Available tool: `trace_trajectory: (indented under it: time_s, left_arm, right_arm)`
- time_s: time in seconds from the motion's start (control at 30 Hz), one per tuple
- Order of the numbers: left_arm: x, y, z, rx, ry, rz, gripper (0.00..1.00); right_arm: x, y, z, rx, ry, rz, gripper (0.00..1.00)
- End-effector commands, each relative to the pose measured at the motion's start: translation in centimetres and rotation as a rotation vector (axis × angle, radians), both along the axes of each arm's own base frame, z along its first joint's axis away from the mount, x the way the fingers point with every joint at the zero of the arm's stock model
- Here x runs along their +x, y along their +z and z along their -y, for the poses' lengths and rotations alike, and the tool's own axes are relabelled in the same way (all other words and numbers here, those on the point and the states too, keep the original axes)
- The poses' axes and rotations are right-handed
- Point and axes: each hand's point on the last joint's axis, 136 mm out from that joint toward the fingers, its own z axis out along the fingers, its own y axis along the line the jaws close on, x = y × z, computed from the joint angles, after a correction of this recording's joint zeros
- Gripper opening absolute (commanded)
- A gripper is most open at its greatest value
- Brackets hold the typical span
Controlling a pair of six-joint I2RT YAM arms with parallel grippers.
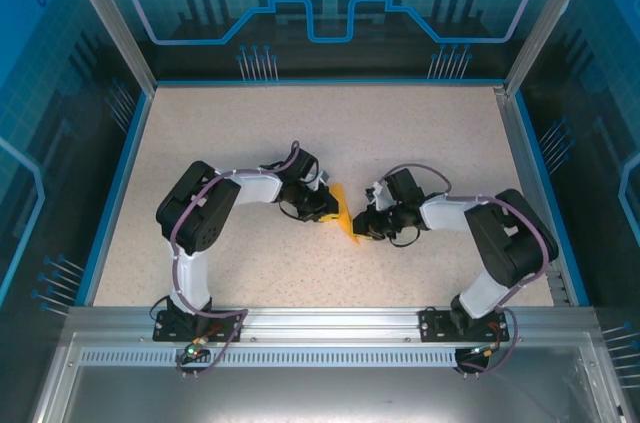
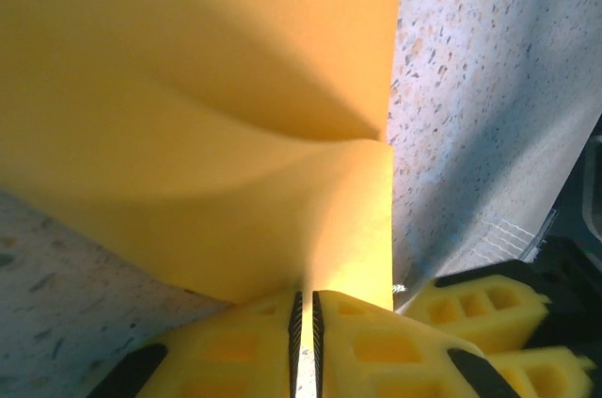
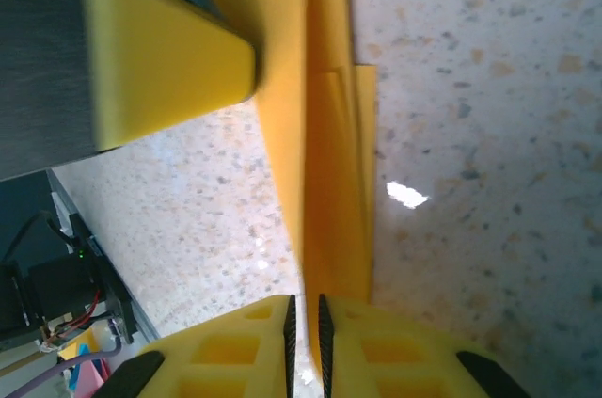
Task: Fold a paper plane with a square sheet of paper (pick it up from the middle)
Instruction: Fold the wing for the fifth time at the center of the table.
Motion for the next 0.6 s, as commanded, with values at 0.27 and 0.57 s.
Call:
trace_trajectory:
  time_s: [0.27, 0.57]
  left_arm:
    - [-1.0, -2.7, -1.9, 0.127, 0.017, -0.069, 0.15]
    - [-1.0, -3.1, -2.0, 0.141, 0.021, -0.085, 0.15]
  right_arm:
    - [0.4, 2.3, -1.6, -0.218, 0.066, 0.145, 0.17]
    - [-0.4, -0.8, -2.2, -0.313, 0.106, 0.06, 0.12]
